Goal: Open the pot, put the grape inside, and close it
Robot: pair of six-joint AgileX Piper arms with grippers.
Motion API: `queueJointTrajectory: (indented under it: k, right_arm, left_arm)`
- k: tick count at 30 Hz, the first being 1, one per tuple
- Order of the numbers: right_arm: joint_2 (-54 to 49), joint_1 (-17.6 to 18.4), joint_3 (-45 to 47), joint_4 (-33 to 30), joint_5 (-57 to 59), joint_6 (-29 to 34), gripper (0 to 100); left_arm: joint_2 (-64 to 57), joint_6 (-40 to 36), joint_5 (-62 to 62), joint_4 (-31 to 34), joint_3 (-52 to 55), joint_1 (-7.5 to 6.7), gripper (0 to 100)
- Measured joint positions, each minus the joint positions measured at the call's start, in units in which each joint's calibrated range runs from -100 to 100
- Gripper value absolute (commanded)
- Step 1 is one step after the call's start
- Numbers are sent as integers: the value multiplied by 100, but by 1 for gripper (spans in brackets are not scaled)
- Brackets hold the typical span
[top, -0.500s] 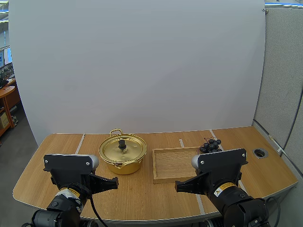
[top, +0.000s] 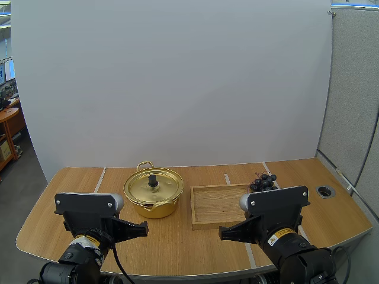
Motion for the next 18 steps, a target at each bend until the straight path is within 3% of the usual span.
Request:
queueJointTrajectory:
  k: [18]
  right_arm:
    - [0, 0, -325, -157, 278, 0, 0]
  left_arm:
    - [0, 91, -596, 163, -35, 0, 0]
